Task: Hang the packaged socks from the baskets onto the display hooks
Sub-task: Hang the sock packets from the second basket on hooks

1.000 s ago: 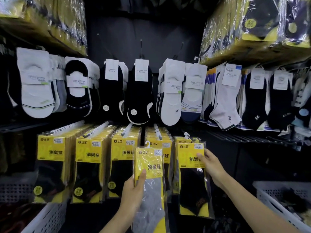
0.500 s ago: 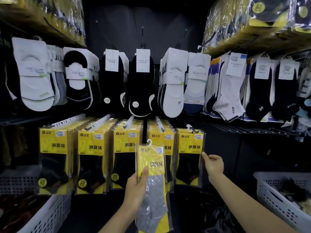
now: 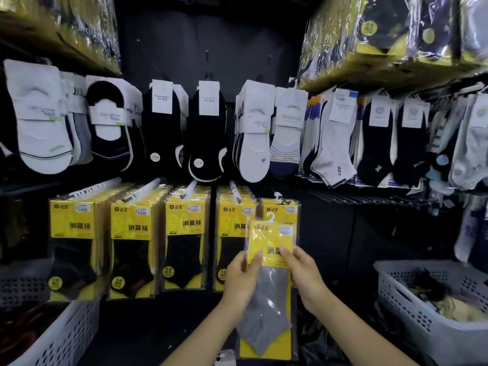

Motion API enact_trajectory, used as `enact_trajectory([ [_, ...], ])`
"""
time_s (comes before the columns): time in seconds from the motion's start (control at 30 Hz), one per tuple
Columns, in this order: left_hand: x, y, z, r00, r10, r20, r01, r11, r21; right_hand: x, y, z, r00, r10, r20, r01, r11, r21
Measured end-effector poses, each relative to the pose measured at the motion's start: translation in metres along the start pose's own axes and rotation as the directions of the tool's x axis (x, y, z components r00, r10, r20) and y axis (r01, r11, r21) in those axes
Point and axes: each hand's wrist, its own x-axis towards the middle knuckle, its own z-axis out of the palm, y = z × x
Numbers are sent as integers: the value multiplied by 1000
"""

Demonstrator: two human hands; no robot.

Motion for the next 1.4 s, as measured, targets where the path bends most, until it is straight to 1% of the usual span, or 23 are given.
enact_trajectory([
  [0.07, 4, 3, 8, 1000, -21, 16, 20, 1000, 18, 3, -2, -11, 996, -5, -94, 8, 1000, 29],
  [0.13, 9, 5, 16, 996, -66, 66, 63, 997, 45, 11, -4, -22, 985, -15, -173, 17, 1000, 10],
  [0.27, 20, 7, 31, 978, -129, 166, 114, 989, 97, 37, -10, -37, 967, -36, -252, 21, 998, -59],
  [0.37, 33, 5, 38, 973, -154, 169, 137, 984, 112, 58, -13, -42, 966, -56, -252, 30, 994, -105],
  [0.53, 51, -9, 38, 979, -152, 135, 137, 984, 116, 83, -13, -40, 983, -111, -147, 77, 973, -218],
  [0.6, 56, -16, 36, 980, -153, 125, 138, 983, 121, 94, -9, -38, 985, -95, -145, 58, 969, -240],
  [0.67, 61, -23, 34, 979, -162, 120, 149, 982, 114, 103, -3, -35, 980, -77, -184, 29, 967, -252],
  [0.77, 64, -32, 30, 977, -181, 113, 164, 976, 141, 110, 9, -31, 954, -38, -296, -32, 973, -227],
  [0.9, 53, -50, 13, 969, -192, 157, 156, 964, 216, 99, 28, -30, 903, -21, -428, -100, 961, -258],
  [0.93, 46, -58, 6, 963, -212, 168, 169, 956, 239, 92, 32, -30, 897, -19, -442, -109, 959, -262],
  [1.0, 24, -77, -10, 951, -260, 168, 211, 941, 264, 71, 44, -27, 909, 0, -417, -128, 952, -279],
  [1.1, -22, -109, -43, 931, -342, 130, 296, 912, 283, 27, 74, -16, 949, 75, -305, -173, 937, -305],
  [1.17, -58, -131, -70, 916, -396, 61, 360, 880, 309, -6, 100, -7, 960, 167, -224, -237, 912, -334],
  [1.2, -77, -143, -84, 903, -429, 19, 402, 859, 316, -22, 115, -2, 956, 238, -174, -286, 889, -356],
  [1.27, -115, -168, -113, 870, -488, -64, 481, 814, 325, -55, 149, 9, 915, 392, -90, -393, 823, -411],
  [1.3, -135, -181, -128, 849, -518, -110, 523, 788, 325, -71, 169, 14, 881, 470, -61, -446, 778, -442],
  [1.37, -174, -204, -152, 810, -559, -177, 584, 740, 334, -103, 206, 21, 786, 618, -21, -543, 674, -500],
  [1.4, -197, -220, -164, 776, -591, -220, 629, 697, 345, -123, 228, 23, 728, 686, -8, -587, 617, -524],
])
